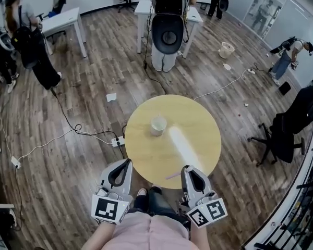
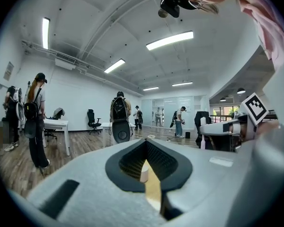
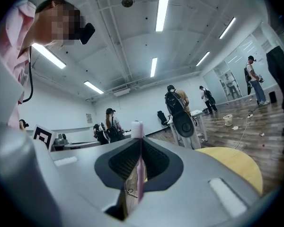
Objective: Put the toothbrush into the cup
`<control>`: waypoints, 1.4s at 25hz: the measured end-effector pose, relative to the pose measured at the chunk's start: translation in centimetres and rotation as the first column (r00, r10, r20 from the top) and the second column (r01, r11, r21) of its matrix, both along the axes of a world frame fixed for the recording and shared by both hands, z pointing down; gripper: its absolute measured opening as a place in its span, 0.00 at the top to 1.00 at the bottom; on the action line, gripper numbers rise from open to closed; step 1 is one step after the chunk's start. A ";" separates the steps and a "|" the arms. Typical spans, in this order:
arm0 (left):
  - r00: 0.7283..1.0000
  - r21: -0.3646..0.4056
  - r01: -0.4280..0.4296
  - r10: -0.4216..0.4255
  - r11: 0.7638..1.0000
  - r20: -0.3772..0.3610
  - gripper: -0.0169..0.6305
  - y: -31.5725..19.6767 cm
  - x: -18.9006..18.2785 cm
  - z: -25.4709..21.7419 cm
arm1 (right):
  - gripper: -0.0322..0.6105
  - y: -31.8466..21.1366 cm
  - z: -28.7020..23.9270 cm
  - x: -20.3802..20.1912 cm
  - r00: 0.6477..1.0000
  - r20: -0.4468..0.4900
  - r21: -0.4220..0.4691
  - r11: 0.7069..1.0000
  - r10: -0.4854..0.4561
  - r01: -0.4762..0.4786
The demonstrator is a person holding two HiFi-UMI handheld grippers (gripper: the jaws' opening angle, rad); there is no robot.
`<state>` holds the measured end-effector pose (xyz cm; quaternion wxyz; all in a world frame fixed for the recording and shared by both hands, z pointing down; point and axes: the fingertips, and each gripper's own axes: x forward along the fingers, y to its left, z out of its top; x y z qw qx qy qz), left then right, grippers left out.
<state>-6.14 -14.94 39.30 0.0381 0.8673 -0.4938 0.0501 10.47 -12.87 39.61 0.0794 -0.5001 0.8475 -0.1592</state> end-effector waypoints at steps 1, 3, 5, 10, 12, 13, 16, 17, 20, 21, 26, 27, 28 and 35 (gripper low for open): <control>1.000 -0.008 0.006 -0.006 1.000 0.000 0.98 -0.4 0.1 0.0 | 0.91 -0.6 0.1 0.0 1.000 0.002 -0.006 1.000 -0.008 0.008; 1.000 -0.026 0.019 -0.019 0.999 0.002 0.98 -1.2 0.1 0.1 | 0.91 -1.7 0.2 -0.1 1.000 0.003 -0.015 1.000 -0.024 0.024; 1.000 -0.019 0.029 -0.029 0.999 -0.001 0.98 -2.0 0.2 0.0 | 0.91 -2.9 0.1 -0.2 0.999 0.003 -0.016 0.999 -0.043 0.043; 0.998 -0.019 0.067 -0.067 0.998 -0.003 0.98 -4.3 0.6 -0.1 | 0.91 -5.6 0.2 -0.1 0.996 0.010 -0.006 0.996 -0.086 0.086; 0.997 -0.043 0.071 -0.070 0.997 0.021 0.98 -5.0 1.1 0.4 | 0.91 -6.6 0.4 0.3 0.995 0.009 -0.010 0.995 -0.101 0.101; 0.997 -0.045 0.071 -0.070 0.996 0.020 0.98 -5.3 1.5 0.5 | 0.91 -7.0 0.4 0.5 0.994 0.008 -0.012 0.994 -0.109 0.109; 0.997 -0.043 0.075 -0.074 0.996 0.021 0.98 -6.4 2.4 0.4 | 0.91 -8.5 0.7 1.0 0.992 0.009 -0.014 0.992 -0.128 0.129; 0.997 -0.045 0.080 -0.079 0.996 0.024 0.98 -6.8 2.7 0.5 | 0.91 -8.9 0.8 1.2 0.991 0.009 -0.013 0.991 -0.135 0.135; 0.996 -0.027 0.090 -0.090 0.996 -0.010 0.98 -7.5 3.8 0.9 | 0.91 -9.9 1.3 1.7 0.987 0.007 -0.011 0.987 -0.158 0.159; 0.995 -0.024 0.093 -0.093 0.995 -0.020 0.98 -7.7 4.2 1.1 | 0.91 -10.2 1.5 1.9 0.986 0.007 -0.009 0.986 -0.166 0.166; 0.994 -0.036 0.097 -0.098 0.995 -0.043 0.98 -8.2 5.3 1.8 | 0.91 -11.6 1.9 2.1 0.982 0.008 -0.007 0.981 -0.191 0.191; 0.994 -0.037 0.096 -0.098 0.995 -0.051 0.98 -8.3 5.3 1.9 | 0.91 -11.8 2.0 1.9 0.981 0.009 -0.008 0.981 -0.194 0.194; 0.993 -0.034 0.097 -0.099 0.995 -0.062 0.98 -8.4 5.3 2.0 | 0.91 -12.0 2.0 1.7 0.981 0.010 -0.008 0.981 -0.196 0.196; 0.995 -0.048 0.077 -0.080 0.996 -0.061 0.98 -10.4 5.0 3.1 | 0.91 -15.0 1.9 -0.2 0.980 0.005 0.010 0.980 -0.200 0.199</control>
